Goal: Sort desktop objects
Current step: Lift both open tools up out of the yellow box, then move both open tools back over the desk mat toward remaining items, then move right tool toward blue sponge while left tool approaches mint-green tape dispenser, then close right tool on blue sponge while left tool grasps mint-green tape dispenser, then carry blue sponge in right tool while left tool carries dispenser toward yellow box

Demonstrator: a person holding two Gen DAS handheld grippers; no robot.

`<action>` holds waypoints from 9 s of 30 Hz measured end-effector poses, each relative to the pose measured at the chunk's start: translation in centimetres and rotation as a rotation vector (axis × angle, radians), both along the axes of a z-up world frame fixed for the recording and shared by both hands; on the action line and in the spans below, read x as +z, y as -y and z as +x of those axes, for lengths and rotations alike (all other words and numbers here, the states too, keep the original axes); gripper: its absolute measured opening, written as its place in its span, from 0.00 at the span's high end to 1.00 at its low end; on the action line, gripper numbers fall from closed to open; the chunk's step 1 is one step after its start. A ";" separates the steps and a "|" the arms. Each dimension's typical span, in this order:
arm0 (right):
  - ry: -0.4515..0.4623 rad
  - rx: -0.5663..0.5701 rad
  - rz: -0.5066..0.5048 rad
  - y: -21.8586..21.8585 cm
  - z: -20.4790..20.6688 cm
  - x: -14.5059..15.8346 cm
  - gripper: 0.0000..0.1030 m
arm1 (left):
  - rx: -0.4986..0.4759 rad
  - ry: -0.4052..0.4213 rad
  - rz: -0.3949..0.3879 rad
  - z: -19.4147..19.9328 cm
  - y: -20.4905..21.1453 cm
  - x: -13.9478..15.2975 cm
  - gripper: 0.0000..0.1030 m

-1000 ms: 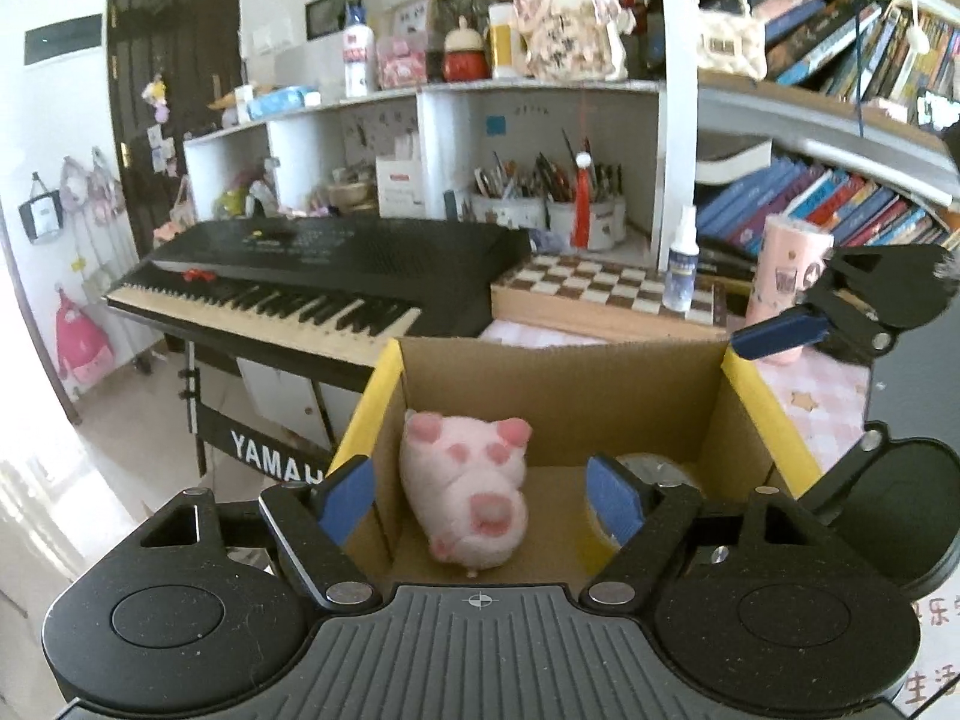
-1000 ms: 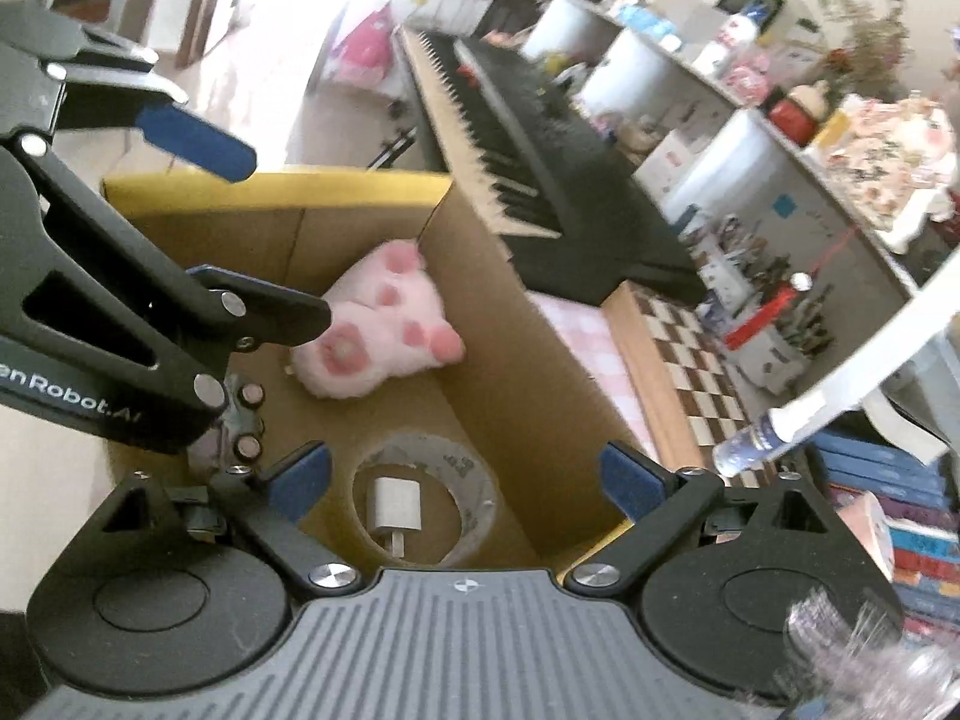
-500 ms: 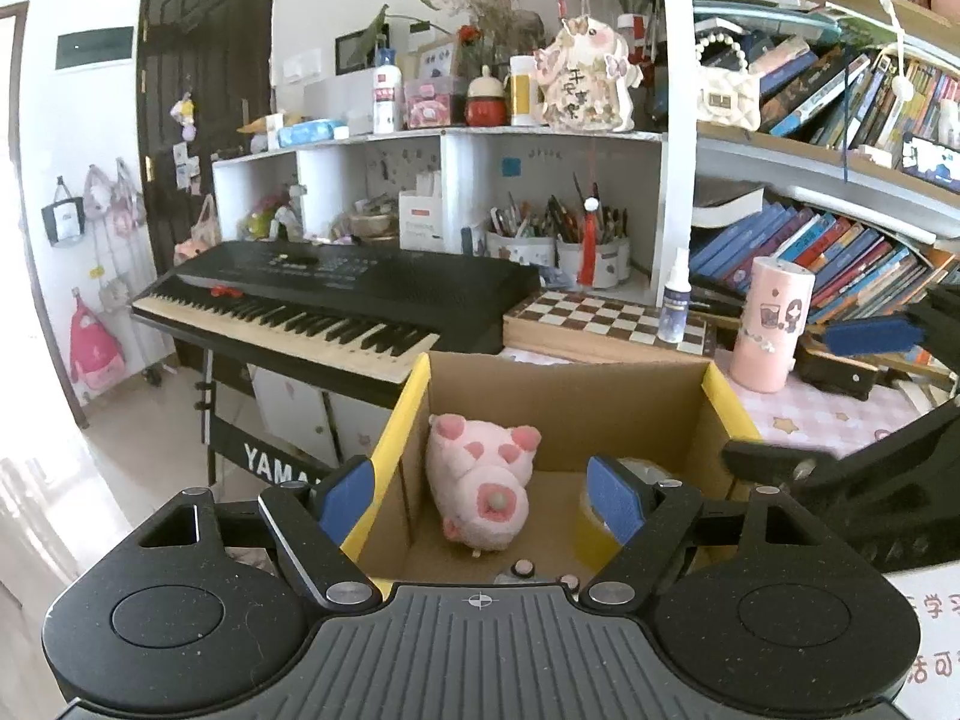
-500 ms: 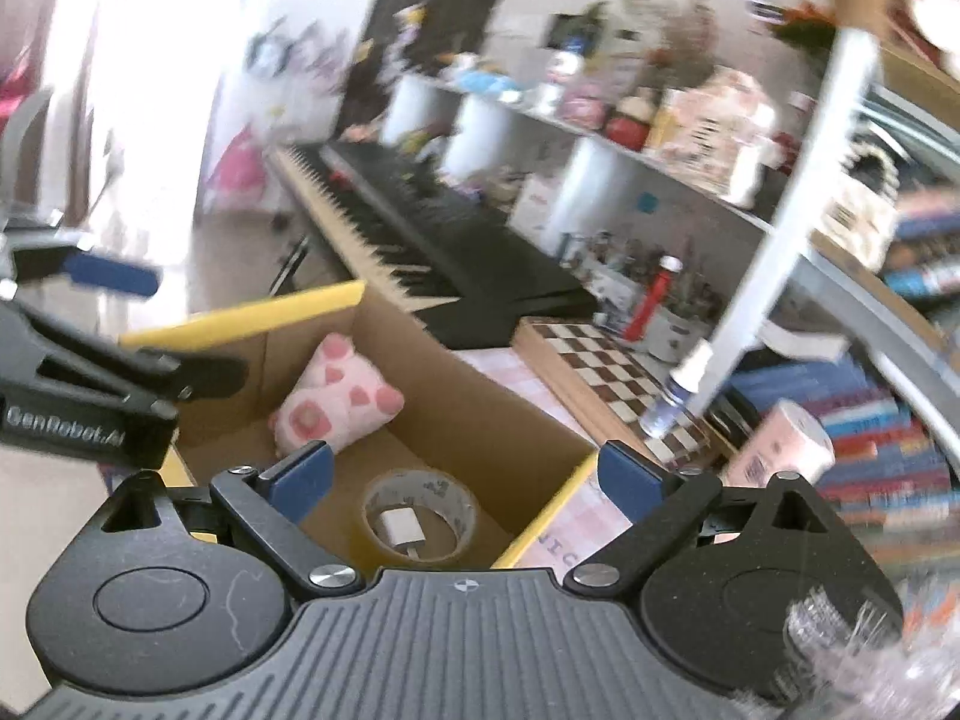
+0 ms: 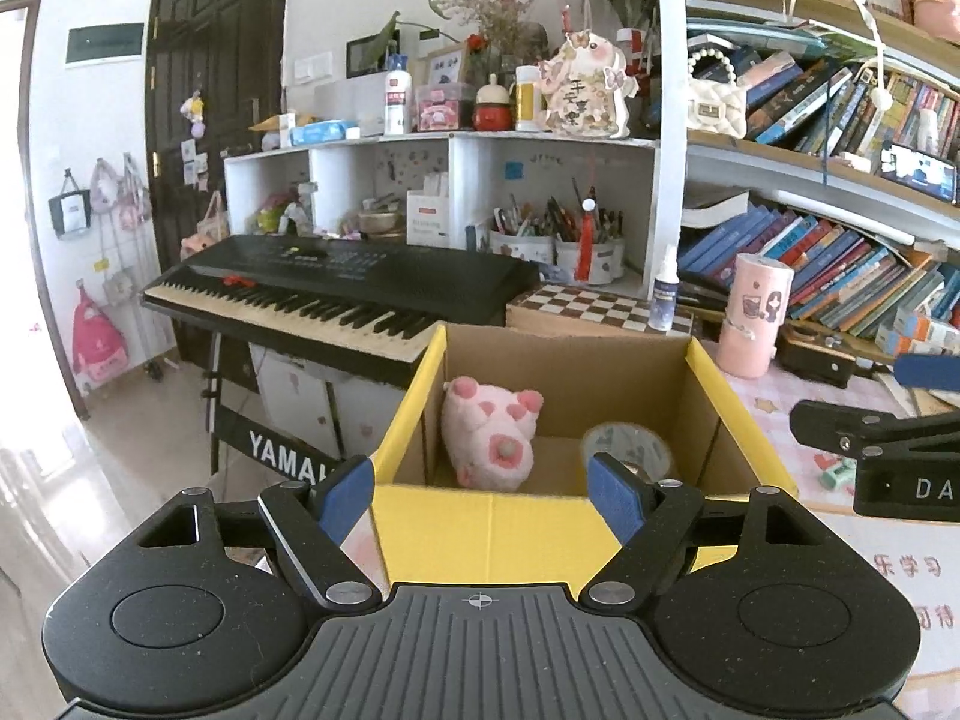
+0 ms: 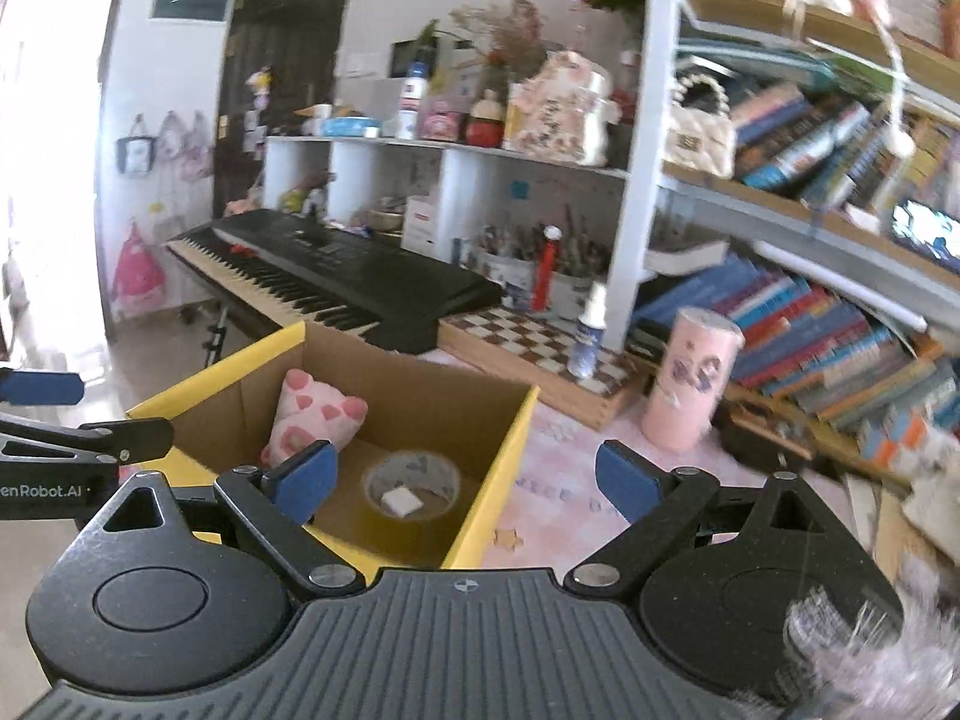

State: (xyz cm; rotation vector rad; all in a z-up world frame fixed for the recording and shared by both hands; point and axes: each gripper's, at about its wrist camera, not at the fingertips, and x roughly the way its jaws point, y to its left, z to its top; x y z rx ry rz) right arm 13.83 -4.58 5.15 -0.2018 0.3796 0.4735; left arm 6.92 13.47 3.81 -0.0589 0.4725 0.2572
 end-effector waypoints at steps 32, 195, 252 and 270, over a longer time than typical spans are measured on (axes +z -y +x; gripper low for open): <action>-0.213 -0.178 0.072 3.0 -12.8 -6.1 0.13 | -0.060 -0.128 -0.017 -8.3 3.1 -3.7 0.21; -0.374 -0.317 0.082 30.4 13.1 -10.1 0.62 | -0.165 -0.232 -0.103 22.6 30.2 -8.9 0.34; -0.410 -0.096 0.037 7.0 -8.1 -7.0 0.63 | -0.141 -0.132 -0.103 -5.4 8.5 -4.2 0.34; -0.390 -0.029 0.039 2.0 -11.8 -7.0 0.63 | -0.089 -0.111 -0.093 -9.1 4.0 -3.9 0.34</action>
